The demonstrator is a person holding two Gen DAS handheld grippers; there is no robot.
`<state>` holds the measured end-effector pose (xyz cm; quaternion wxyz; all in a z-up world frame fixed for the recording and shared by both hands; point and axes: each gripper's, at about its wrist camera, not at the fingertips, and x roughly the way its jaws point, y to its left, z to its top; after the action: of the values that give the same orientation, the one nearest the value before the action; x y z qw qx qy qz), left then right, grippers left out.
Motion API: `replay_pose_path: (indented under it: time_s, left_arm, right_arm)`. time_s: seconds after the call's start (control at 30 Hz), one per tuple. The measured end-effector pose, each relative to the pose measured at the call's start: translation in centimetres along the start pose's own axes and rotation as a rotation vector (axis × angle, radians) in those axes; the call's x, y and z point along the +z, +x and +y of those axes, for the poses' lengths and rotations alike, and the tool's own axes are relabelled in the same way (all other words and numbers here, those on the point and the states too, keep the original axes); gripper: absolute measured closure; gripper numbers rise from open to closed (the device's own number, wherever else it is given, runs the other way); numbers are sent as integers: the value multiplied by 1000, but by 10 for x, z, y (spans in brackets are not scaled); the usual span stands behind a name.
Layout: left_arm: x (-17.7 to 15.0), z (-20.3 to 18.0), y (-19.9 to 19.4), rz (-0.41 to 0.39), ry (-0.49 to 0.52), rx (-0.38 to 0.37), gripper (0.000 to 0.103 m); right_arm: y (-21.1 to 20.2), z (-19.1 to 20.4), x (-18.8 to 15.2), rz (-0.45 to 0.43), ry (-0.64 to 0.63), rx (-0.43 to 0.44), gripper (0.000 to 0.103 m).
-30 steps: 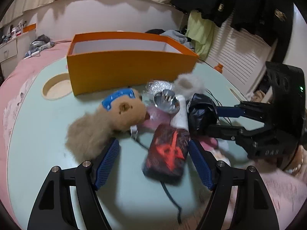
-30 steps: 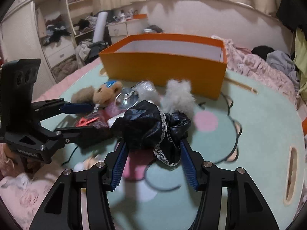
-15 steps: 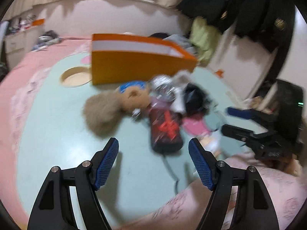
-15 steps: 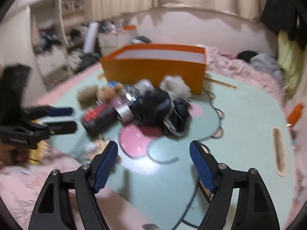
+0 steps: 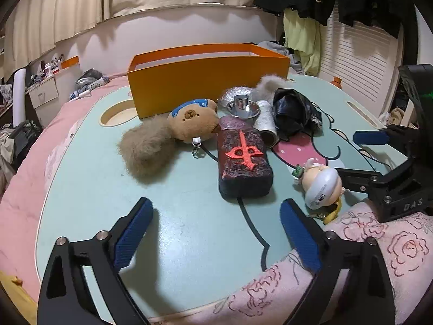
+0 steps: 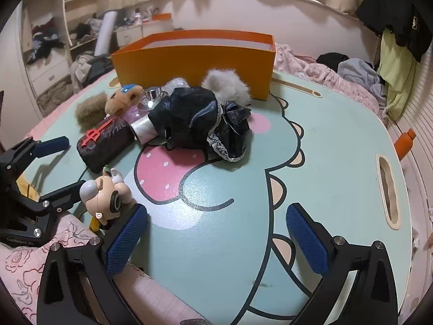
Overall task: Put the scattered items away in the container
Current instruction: 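Move the left gripper toward the brown fluffy bear keychain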
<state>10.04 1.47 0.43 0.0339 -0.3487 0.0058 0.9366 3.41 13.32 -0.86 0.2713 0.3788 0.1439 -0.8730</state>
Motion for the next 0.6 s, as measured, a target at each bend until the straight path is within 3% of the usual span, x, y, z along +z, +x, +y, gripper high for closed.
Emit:
replay_pose_path:
  time_s: [0.6]
  left_arm:
    - [1, 2, 5, -4, -3, -21, 0]
  right_arm:
    - [-2, 2, -2, -3, 2, 7, 0]
